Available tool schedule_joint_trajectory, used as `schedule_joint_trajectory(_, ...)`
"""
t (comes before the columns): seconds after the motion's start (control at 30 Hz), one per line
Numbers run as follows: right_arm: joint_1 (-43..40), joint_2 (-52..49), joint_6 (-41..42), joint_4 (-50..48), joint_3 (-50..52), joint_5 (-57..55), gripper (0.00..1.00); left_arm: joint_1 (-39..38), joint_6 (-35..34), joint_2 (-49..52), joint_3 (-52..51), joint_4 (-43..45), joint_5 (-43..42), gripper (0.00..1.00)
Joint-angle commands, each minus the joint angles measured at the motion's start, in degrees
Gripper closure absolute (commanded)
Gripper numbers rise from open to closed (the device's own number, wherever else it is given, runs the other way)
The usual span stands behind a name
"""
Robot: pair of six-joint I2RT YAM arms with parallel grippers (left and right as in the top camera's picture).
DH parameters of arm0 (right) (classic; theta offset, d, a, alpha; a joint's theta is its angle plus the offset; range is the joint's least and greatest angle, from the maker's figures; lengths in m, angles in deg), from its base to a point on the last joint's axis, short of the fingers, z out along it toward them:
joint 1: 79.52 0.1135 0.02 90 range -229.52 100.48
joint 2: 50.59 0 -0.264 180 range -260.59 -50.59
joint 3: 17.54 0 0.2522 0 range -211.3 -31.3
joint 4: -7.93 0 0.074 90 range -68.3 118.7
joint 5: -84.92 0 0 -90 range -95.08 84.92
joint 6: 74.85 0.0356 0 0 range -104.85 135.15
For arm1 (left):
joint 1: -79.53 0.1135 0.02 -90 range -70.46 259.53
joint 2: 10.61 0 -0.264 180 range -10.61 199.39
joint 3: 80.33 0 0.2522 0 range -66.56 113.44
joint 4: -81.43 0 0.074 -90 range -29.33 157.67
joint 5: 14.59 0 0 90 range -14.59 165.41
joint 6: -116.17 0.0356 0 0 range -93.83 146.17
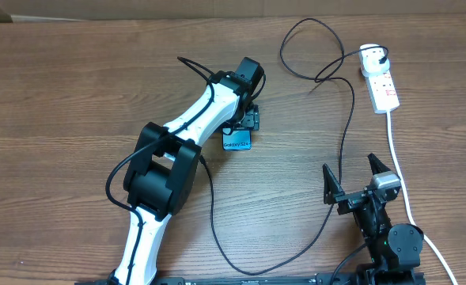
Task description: Plug charger to phone and switch on socket
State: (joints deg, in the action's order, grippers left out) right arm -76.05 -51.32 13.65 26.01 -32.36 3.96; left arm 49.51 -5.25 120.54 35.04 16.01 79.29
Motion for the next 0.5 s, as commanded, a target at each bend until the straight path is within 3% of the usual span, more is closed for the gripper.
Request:
schedule_joint_trajectory(0.0,0.33,0.57,0.15,-0.22,0.57,0.2,0.0,-0.76,-1.18,2.62,-2.8,0.31,-4.83,0.16)
schedule_joint_trajectory(0.47,0.33,0.57,0.15,-0.22,0.57,0.2,0.0,-0.76,-1.18,2.62,-2.8,1.16,-4.81,0.24)
